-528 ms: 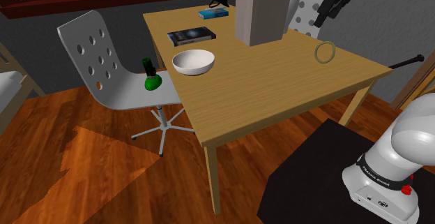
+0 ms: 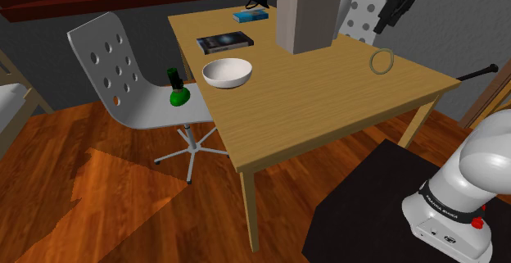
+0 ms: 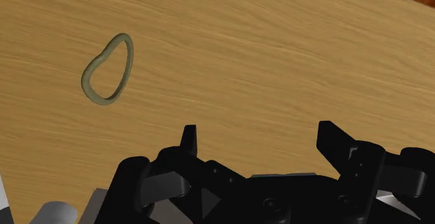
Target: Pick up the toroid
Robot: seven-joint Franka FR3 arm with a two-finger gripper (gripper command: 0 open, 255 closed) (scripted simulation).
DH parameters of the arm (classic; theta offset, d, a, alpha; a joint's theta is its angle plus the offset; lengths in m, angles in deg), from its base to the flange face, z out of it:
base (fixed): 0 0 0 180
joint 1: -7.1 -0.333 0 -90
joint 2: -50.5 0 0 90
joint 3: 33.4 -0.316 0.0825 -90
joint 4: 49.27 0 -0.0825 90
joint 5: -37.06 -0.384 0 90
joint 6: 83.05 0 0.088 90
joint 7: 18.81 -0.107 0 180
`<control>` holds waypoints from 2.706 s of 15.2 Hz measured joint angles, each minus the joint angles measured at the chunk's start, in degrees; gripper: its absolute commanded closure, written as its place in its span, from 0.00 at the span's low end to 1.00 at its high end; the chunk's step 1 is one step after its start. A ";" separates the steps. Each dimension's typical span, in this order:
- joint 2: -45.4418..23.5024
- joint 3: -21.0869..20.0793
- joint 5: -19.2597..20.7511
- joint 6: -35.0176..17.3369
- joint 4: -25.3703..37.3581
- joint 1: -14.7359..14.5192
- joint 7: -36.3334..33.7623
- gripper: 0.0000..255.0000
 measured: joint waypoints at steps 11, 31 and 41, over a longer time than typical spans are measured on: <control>-15.86 19.87 -4.09 -3.14 6.73 -1.92 19.27 0.00; -26.46 28.88 -9.78 -8.64 6.96 -3.83 29.98 1.00; -25.93 28.25 -9.45 -4.33 10.99 -3.91 28.72 1.00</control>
